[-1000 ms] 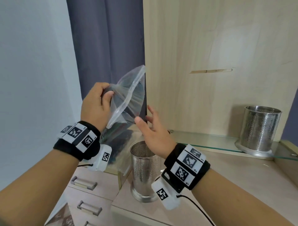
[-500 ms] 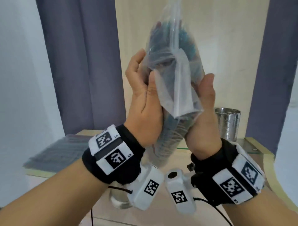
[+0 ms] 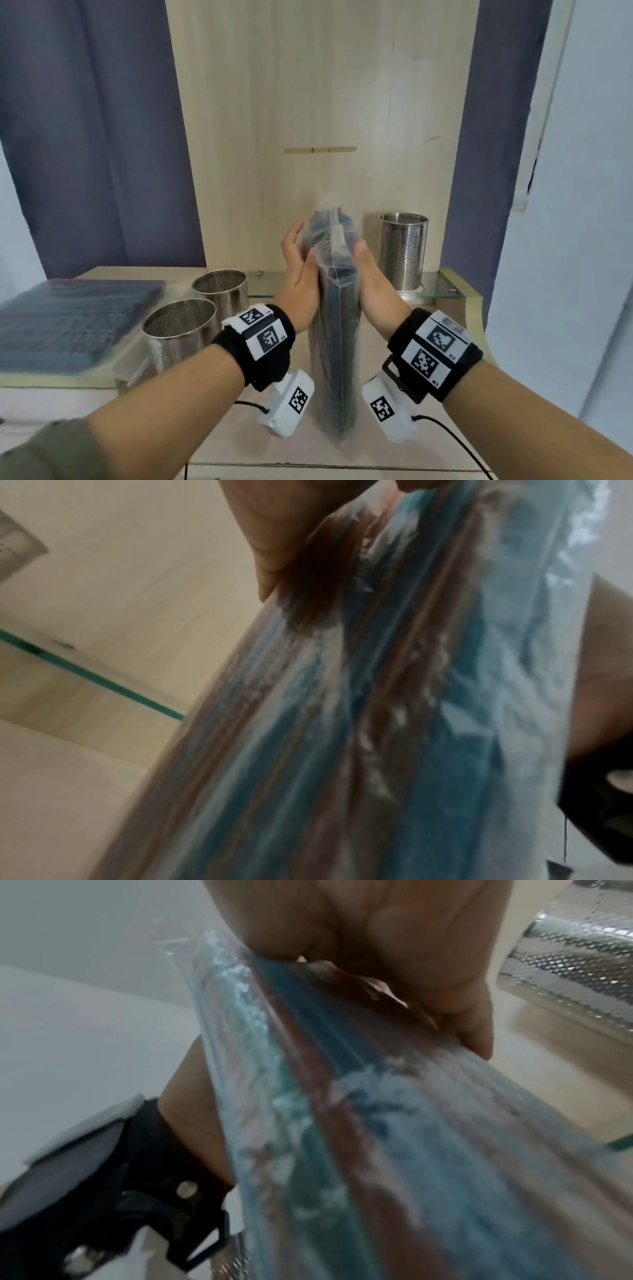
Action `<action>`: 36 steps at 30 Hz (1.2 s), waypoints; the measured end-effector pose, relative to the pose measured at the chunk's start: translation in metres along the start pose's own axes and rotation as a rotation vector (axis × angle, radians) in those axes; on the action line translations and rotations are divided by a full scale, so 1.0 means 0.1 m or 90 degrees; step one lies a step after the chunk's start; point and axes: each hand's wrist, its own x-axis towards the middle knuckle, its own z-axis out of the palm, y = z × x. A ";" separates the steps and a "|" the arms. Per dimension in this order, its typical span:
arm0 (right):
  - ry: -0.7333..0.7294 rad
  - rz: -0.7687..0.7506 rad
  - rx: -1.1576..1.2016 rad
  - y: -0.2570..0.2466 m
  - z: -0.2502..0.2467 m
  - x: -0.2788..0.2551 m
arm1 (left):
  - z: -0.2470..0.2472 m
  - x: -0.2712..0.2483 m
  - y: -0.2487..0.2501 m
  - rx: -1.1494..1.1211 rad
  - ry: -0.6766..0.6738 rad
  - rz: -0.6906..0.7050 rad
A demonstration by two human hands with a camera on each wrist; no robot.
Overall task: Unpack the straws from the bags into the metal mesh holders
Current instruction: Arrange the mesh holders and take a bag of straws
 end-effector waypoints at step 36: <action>0.312 0.174 -0.386 0.80 -1.22 0.91 | -0.12 -0.06 -0.55 0.232 -0.061 0.089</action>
